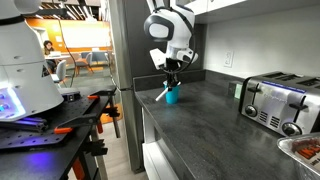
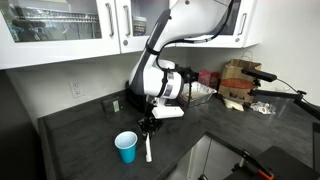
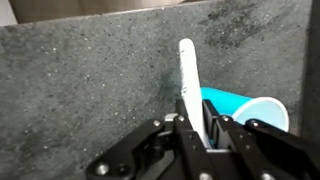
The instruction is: Remove the pen from the cup and place it on the counter
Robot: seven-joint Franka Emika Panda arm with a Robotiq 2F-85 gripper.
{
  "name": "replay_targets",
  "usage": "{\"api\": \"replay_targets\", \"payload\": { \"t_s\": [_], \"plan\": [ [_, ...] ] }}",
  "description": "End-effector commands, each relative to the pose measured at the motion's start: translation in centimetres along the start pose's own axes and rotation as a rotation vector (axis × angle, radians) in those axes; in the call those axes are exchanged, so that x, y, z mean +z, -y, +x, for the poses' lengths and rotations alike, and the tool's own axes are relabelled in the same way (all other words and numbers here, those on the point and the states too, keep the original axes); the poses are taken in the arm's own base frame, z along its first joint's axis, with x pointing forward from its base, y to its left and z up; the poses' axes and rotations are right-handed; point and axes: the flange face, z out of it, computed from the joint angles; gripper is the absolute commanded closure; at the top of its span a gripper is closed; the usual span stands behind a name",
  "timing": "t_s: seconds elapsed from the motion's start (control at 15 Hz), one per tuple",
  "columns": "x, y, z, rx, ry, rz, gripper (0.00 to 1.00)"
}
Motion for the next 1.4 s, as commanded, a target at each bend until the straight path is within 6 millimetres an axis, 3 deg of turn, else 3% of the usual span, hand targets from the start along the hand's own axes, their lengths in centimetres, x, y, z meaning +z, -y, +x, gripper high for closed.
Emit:
{"api": "replay_targets", "payload": {
  "t_s": [0.0, 0.4, 0.73, 0.8, 0.87, 0.93, 1.33],
  "plan": [
    [1.5, -1.2, 1.9, 0.079, 0.063, 0.024, 0.95],
    [3.2, -4.5, 4.1, 0.201, 0.174, -0.060, 0.95],
    [2.3, -6.2, 5.8, 0.273, 0.163, -0.234, 0.95],
    [2.2, -6.2, 6.1, 0.273, 0.177, -0.255, 0.86],
    [2.2, -6.0, 6.2, 0.271, 0.177, -0.267, 0.53],
    [2.2, -5.6, 6.4, 0.269, 0.170, -0.287, 0.53],
    [1.1, -2.2, 6.2, 0.053, -0.098, -0.336, 0.08]
  ]
}}
